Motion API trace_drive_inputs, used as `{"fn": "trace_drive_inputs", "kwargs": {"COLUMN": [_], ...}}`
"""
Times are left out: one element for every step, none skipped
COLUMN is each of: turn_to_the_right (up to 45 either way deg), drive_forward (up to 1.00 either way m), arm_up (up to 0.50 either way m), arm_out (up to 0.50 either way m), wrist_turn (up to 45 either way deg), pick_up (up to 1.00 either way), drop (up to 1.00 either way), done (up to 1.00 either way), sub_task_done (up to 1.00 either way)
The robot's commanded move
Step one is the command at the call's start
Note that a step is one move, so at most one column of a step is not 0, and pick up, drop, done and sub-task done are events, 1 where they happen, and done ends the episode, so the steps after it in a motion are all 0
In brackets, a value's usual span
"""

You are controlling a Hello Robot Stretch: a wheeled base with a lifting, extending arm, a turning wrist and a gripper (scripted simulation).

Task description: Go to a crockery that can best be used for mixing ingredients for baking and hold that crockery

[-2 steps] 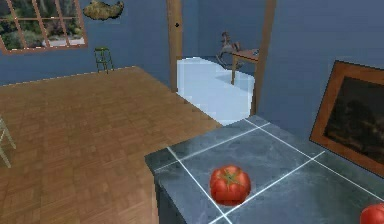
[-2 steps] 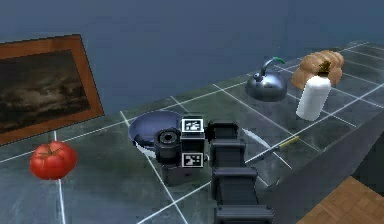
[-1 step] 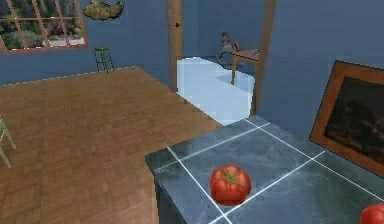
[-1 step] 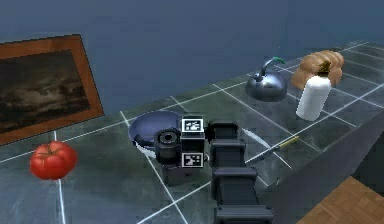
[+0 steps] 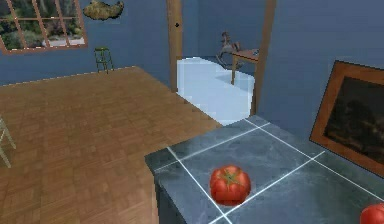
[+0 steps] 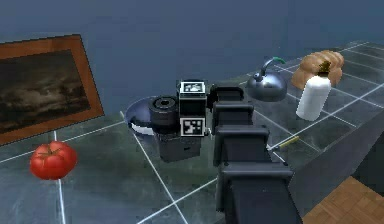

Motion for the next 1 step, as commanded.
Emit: {"fn": "trace_drive_inputs", "kwargs": {"turn_to_the_right": [0.0], "drive_forward": [0.00], "arm_up": [0.00], "arm_out": [0.00], "wrist_turn": [0.0], "pick_up": [0.00], "drop": [0.00], "done": [1.00], "sub_task_done": [0.00]}}
